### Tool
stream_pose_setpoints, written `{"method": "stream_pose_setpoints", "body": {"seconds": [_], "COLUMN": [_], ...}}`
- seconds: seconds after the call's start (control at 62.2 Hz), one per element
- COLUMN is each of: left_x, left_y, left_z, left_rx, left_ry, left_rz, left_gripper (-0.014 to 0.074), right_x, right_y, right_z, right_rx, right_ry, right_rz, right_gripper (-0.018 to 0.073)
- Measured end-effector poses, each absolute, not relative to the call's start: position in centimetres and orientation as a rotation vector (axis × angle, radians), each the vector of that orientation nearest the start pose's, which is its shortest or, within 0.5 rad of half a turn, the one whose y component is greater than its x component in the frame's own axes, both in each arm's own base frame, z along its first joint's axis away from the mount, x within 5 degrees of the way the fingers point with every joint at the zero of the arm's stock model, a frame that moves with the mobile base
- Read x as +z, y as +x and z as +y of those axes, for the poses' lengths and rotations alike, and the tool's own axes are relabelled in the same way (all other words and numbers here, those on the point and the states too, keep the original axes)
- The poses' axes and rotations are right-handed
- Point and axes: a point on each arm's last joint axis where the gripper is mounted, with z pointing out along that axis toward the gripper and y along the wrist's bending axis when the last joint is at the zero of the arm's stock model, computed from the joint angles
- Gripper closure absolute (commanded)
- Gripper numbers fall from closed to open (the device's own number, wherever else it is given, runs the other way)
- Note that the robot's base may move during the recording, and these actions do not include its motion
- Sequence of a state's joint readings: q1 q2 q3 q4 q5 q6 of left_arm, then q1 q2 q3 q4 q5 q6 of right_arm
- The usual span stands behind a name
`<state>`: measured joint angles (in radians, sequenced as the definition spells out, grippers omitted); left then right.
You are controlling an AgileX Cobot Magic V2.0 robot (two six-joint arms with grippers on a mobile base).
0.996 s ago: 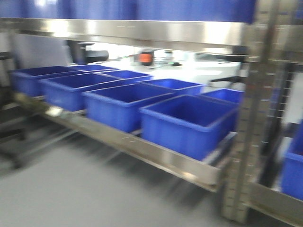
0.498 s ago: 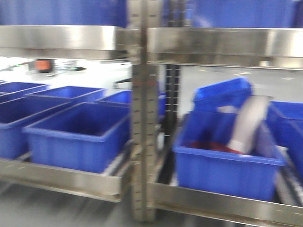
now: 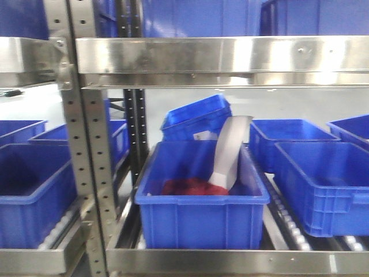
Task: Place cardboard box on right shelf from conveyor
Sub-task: 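Drive the base to the steel shelf rack holding the box, then raise the held box above the upper steel shelf with the right gripper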
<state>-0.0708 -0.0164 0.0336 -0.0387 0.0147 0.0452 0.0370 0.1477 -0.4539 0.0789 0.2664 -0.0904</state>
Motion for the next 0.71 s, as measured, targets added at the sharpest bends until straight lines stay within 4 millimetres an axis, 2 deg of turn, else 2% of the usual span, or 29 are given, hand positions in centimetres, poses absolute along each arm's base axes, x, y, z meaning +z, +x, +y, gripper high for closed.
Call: {"method": "stream_pose_setpoints", "body": {"seconds": [0.707], "left_x": [20.14], "left_y": [5.63], "left_z": [-0.40], "left_rx": [-0.052], "left_ry": [0.059], "left_rz": [1.515], "left_gripper": [0.0713], "right_x": [33.07], "right_y": [3.97], "right_z": [0.34], "right_rx": [0.034], "right_ry": [-0.054], "right_rz": [1.442], "right_gripper": [0.0474]}}
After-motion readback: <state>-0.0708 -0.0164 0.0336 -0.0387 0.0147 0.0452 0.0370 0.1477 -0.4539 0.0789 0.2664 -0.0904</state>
